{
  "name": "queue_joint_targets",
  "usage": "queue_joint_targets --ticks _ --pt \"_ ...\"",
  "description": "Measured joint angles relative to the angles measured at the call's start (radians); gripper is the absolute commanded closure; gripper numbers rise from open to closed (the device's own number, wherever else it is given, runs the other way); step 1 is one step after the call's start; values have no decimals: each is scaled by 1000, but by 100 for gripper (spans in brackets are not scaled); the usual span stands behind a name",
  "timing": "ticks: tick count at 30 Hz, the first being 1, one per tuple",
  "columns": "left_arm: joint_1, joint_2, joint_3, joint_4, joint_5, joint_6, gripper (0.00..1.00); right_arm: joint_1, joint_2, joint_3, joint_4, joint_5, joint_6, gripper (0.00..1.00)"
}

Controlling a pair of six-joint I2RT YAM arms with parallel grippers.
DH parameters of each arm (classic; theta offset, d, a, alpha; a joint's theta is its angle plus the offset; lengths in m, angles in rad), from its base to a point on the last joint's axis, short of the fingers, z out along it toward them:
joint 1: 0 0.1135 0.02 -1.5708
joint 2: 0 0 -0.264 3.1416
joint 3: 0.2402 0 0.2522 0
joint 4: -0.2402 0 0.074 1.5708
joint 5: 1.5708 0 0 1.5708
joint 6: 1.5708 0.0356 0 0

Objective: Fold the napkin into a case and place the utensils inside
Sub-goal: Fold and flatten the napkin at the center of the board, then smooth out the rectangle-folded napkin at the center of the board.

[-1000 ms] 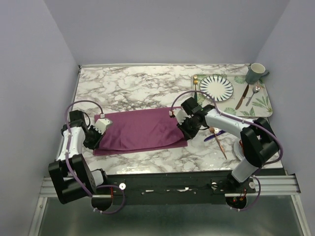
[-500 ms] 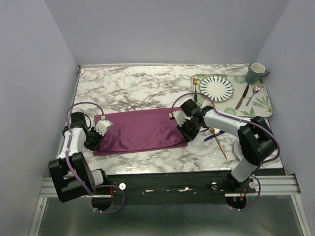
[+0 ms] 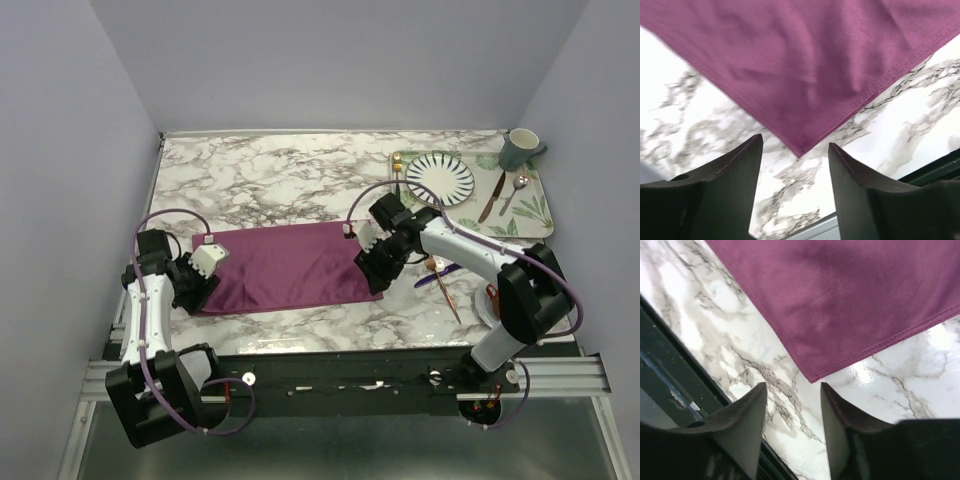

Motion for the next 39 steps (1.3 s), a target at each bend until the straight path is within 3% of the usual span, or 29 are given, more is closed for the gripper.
queue_joint_targets --ticks 1,5,10,21,32,39 --pt "0 -24 9 -8 0 1 29 0 -11 9 -10 -6 0 36" --pt "0 -81 69 -26 11 -11 27 0 -62 76 -60 -39 -6 37" --pt "0 -33 146 -20 49 -61 40 0 -47 154 -71 -57 0 47" --pt "-37 175 139 32 36 -180 46 0 262 332 -43 -52 21 47" --pt "-59 341 98 153 -81 -256 52 0 339 316 -34 -32 16 48" --pt "-73 436 172 157 -114 -309 52 0 337 288 -31 -29 18 49"
